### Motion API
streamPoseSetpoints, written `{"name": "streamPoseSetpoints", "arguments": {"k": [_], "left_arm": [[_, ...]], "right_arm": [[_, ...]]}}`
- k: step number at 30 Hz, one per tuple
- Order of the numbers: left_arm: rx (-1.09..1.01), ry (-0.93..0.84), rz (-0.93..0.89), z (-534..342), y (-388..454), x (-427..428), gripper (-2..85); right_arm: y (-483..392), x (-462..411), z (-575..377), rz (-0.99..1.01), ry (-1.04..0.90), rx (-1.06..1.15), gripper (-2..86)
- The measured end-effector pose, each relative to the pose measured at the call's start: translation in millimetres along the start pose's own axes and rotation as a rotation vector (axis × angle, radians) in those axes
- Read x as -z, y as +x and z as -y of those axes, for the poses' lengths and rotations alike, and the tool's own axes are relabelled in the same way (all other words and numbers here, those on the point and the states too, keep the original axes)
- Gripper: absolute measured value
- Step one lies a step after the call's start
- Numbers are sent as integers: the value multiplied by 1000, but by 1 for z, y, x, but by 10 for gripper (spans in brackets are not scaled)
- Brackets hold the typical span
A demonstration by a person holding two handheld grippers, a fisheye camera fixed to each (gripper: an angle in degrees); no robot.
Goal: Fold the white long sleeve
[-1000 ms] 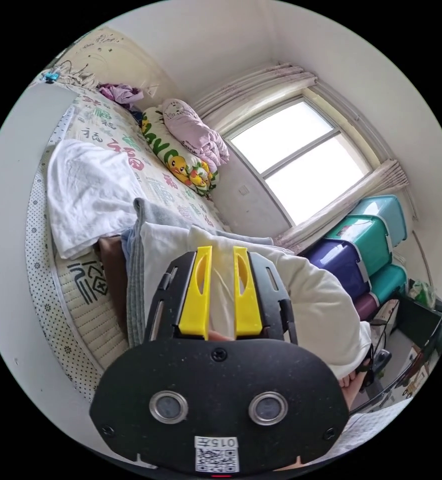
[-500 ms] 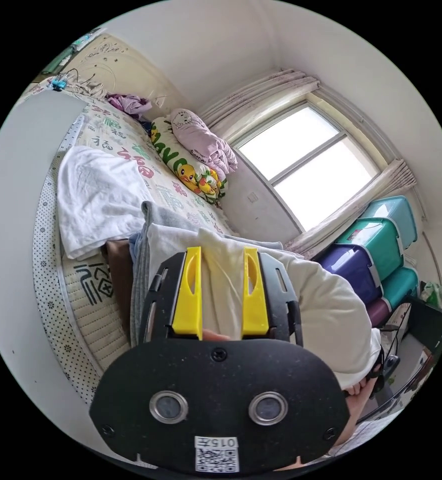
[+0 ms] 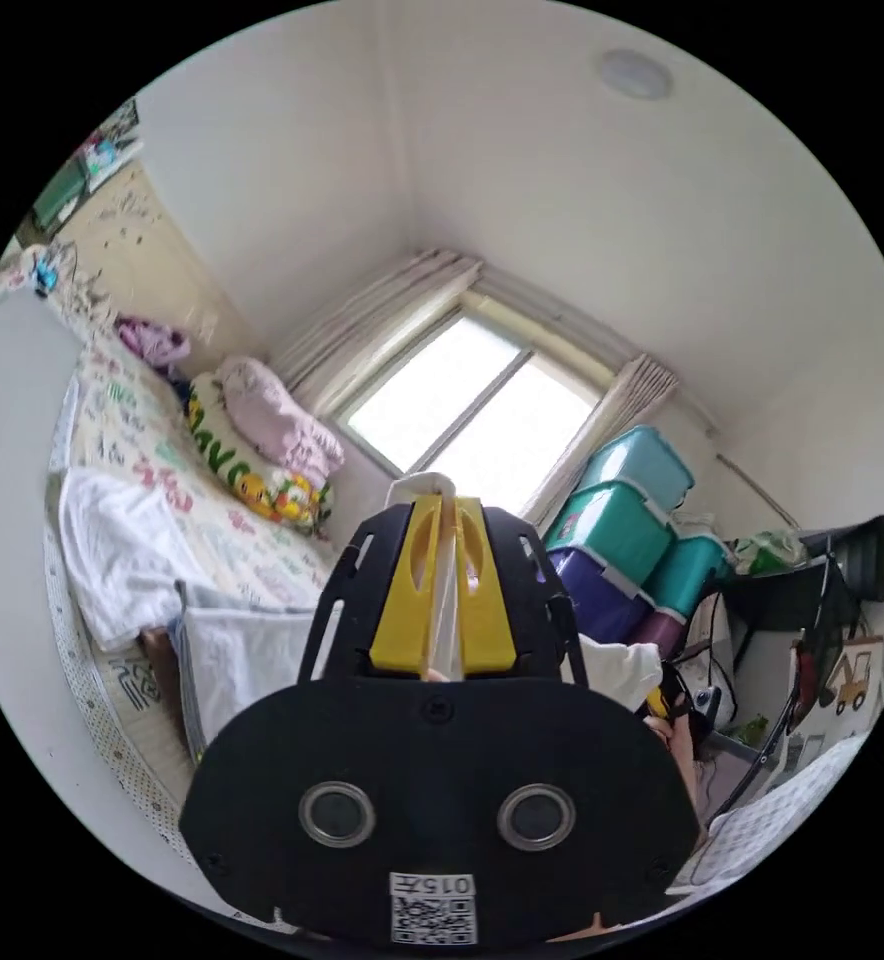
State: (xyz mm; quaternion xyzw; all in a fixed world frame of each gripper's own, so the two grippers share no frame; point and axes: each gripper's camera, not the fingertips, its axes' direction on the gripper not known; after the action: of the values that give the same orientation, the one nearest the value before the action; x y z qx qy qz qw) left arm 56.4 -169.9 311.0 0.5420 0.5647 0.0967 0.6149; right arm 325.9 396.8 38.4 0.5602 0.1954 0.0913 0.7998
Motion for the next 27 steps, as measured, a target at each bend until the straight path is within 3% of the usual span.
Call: {"name": "streamPoseSetpoints", "arguments": {"k": [8, 15, 21, 27], "left_arm": [[-301, 224, 59, 89, 141, 224, 3], [-490, 264, 442, 59, 222, 392, 3], [-429, 278, 626, 28, 206, 464, 3], [-326, 168, 820, 45, 99, 447, 7]], "right_arm": [[-14, -16, 28, 231, -11, -5, -1], [-57, -125, -29, 538, -226, -123, 0], [-97, -216, -86, 636, -388, -134, 1], [-127, -327, -146, 481, -466, 10, 5]]}}
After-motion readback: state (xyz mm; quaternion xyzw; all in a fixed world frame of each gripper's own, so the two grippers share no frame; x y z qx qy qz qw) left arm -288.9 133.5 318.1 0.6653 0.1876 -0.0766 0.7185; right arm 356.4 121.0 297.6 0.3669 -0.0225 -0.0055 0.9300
